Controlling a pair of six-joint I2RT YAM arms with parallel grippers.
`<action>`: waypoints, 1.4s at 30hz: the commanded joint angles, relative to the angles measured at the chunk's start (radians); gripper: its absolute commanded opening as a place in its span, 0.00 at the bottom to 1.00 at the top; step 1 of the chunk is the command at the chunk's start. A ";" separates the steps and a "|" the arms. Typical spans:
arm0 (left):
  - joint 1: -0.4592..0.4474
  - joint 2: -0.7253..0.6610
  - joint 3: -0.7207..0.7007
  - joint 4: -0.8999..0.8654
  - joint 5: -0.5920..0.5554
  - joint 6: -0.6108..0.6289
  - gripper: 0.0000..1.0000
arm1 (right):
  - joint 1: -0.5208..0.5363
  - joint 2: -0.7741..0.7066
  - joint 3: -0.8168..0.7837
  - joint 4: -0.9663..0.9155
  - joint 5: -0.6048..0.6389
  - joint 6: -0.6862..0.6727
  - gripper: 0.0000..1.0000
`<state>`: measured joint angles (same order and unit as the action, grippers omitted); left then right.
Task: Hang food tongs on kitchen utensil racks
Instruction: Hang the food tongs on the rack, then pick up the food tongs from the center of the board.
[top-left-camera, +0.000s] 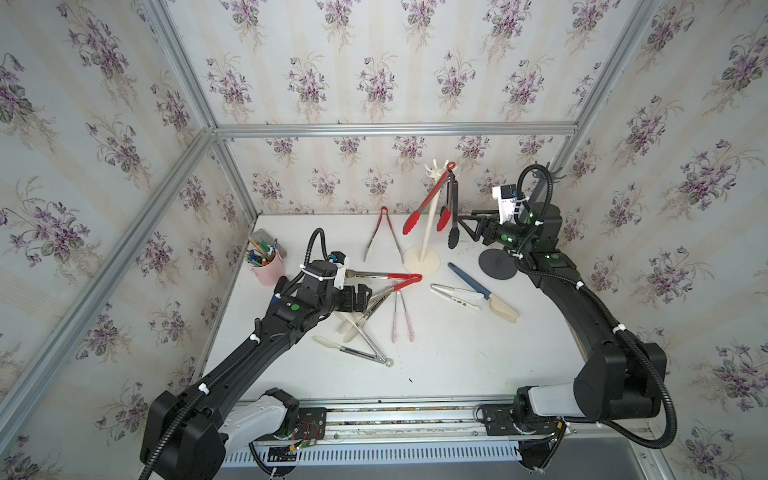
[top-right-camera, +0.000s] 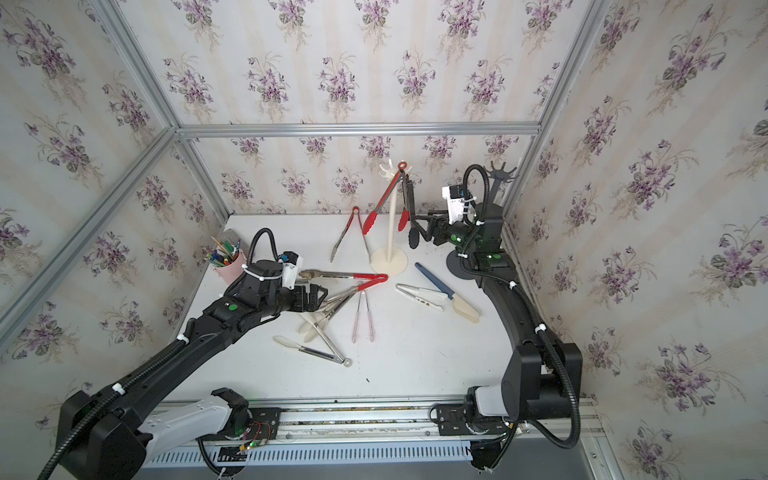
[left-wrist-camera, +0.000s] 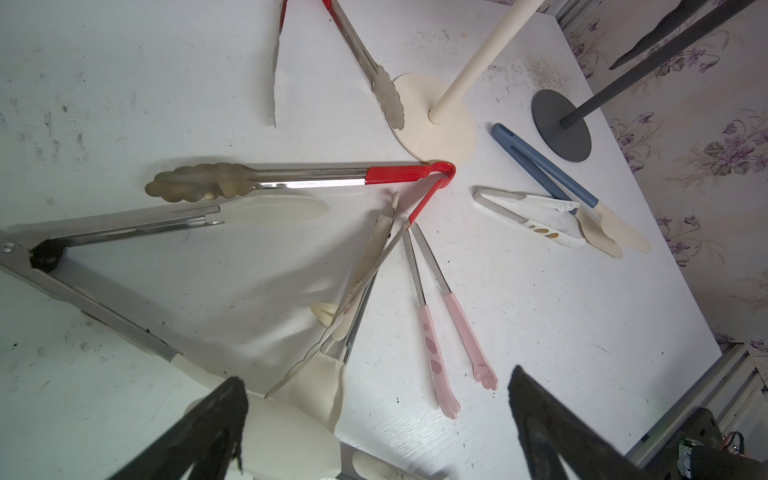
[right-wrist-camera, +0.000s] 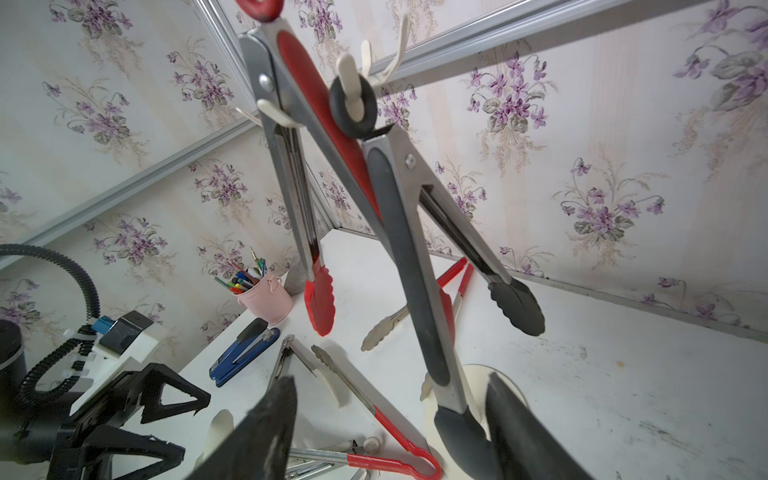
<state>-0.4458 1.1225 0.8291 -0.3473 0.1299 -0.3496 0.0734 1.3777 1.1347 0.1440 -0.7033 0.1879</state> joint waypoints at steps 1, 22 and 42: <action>0.001 0.017 0.013 0.010 0.019 0.046 0.99 | 0.001 -0.035 -0.019 -0.044 0.071 0.018 0.75; -0.224 -0.057 0.004 -0.249 -0.126 0.133 0.99 | 0.003 -0.400 -0.304 -0.325 0.124 0.105 0.97; -0.513 0.376 0.286 -0.375 -0.290 -0.257 0.88 | 0.028 -0.606 -0.411 -0.529 0.145 0.131 1.00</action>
<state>-0.9344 1.4384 1.0870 -0.6991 -0.1253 -0.5003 0.1017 0.7742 0.7212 -0.3698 -0.5865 0.3214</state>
